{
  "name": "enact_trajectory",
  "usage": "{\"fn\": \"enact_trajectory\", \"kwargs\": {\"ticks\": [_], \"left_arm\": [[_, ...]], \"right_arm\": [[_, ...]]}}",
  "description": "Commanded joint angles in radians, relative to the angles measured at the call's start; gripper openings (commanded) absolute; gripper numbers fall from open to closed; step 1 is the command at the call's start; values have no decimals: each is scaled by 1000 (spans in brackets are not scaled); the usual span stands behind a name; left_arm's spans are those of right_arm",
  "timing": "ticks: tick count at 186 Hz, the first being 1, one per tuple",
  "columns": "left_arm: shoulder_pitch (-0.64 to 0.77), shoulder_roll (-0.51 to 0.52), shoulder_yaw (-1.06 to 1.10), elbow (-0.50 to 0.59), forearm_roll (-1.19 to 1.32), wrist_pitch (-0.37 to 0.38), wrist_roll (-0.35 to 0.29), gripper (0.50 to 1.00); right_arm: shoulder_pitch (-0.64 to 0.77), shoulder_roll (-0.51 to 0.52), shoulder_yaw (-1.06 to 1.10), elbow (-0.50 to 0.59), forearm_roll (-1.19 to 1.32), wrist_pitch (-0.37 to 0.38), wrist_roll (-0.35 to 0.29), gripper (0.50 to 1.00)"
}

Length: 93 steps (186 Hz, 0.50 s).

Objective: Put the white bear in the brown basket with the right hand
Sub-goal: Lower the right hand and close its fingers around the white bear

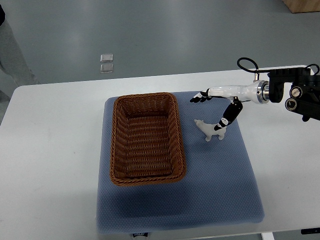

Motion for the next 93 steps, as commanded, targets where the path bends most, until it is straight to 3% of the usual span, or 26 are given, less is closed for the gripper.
{"fn": "enact_trajectory", "kwargs": {"ticks": [1,24,93], "left_arm": [[0,0,0,0,0,0,0,1000],[0,0,0,0,0,0,0,1000],[0,0,0,0,0,0,0,1000]], "right_arm": [[-13,2,1,3,5,-2,-16,921],[-48,5,1,6,5,0,-71,919],[-62,10,2,6,-4,-11,-106,903]]}}
